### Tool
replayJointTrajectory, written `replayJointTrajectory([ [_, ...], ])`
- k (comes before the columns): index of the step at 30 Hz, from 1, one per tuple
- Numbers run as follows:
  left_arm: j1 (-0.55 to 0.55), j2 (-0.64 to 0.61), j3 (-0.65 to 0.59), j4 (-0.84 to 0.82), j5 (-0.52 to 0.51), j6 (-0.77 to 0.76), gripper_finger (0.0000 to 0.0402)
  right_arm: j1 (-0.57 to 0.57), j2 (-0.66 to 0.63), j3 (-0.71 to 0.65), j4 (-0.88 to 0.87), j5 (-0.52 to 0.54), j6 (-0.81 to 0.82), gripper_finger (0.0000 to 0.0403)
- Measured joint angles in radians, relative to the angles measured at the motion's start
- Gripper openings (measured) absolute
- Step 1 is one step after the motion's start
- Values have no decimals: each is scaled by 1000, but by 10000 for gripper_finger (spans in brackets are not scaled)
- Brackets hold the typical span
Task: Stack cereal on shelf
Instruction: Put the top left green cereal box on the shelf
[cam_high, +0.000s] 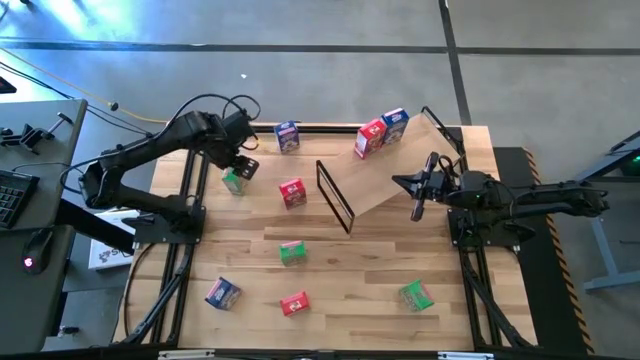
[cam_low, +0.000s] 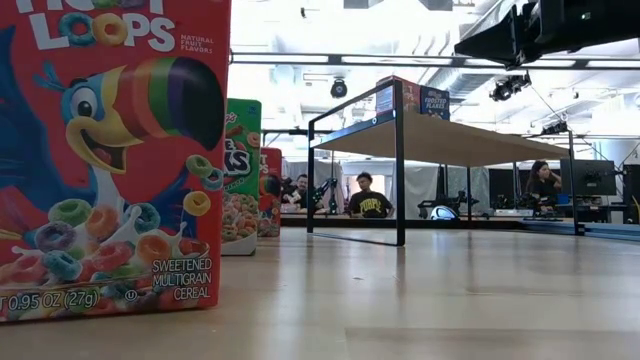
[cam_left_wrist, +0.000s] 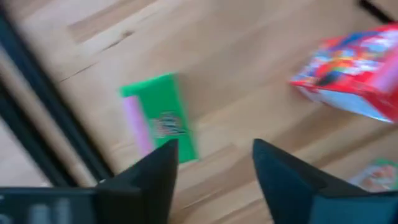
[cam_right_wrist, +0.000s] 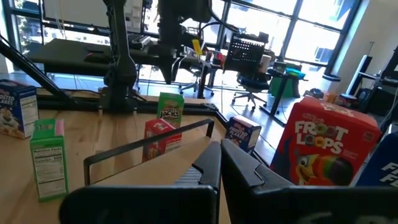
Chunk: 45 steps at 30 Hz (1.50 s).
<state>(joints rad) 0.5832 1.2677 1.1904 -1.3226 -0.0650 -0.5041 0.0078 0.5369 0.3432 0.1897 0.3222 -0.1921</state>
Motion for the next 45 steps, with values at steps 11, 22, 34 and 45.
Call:
replayJointTrajectory([
  [11, 61, 78, 0, -44, -15, 19, 297, 0, 0, 0, -7, -11, 0, 0],
  [22, 57, 95, -95, -22, -39, 4, 298, 0, 0, 0, -26, -19, 8, 0],
  [34, 59, 92, -145, 53, -46, 10, 288, 0, 0, 0, -28, -19, 11, 0],
  [45, 59, 92, -146, 80, -46, 19, 248, 0, 0, 0, -30, -19, 12, 0],
])
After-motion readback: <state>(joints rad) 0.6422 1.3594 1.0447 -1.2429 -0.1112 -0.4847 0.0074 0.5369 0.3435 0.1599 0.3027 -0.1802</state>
